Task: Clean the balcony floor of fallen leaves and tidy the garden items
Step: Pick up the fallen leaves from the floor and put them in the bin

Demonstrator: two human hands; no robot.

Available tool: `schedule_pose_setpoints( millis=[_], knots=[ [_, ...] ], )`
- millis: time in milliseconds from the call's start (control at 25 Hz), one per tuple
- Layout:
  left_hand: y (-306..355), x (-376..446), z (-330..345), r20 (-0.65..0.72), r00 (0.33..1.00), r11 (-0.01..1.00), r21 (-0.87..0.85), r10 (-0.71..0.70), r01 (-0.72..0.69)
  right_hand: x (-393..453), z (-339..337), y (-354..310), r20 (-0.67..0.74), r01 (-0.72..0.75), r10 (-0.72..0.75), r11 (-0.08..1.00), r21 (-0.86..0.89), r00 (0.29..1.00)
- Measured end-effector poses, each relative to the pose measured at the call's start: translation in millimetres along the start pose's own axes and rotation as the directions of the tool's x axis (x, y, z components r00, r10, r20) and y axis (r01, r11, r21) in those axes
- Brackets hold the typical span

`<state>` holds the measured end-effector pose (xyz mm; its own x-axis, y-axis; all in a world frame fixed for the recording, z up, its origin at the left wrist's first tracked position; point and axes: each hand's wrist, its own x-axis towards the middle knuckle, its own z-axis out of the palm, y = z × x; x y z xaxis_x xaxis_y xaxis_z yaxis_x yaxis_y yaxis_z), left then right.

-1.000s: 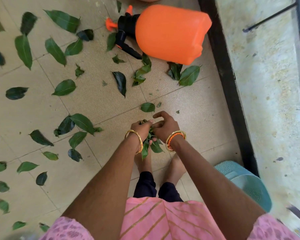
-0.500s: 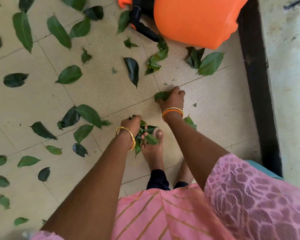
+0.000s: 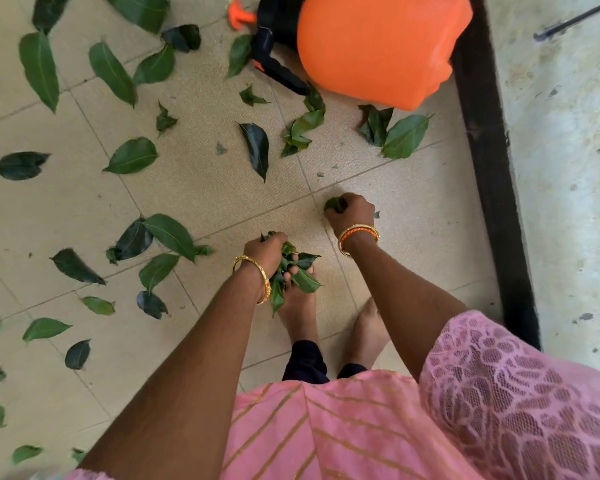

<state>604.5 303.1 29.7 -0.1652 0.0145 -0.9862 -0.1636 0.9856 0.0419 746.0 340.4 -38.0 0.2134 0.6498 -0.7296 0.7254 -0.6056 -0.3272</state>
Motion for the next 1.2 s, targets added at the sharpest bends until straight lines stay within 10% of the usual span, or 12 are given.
schedule_pose_setpoints(
  millis=[720, 1200],
  knots=[
    [-24, 6, 20, 0.014, 1.000, 0.995, 0.095, -0.013, 0.012, -32, 3, 97, -0.061, 0.086, -0.097, 0.984, -0.159, 0.993],
    [-28, -117, 35, -0.064, 0.998, 0.997, -0.076, 0.016, -0.021, -158, -81, 9, 0.137, 0.040, -0.102, 0.917, 0.396, 0.985]
  ],
)
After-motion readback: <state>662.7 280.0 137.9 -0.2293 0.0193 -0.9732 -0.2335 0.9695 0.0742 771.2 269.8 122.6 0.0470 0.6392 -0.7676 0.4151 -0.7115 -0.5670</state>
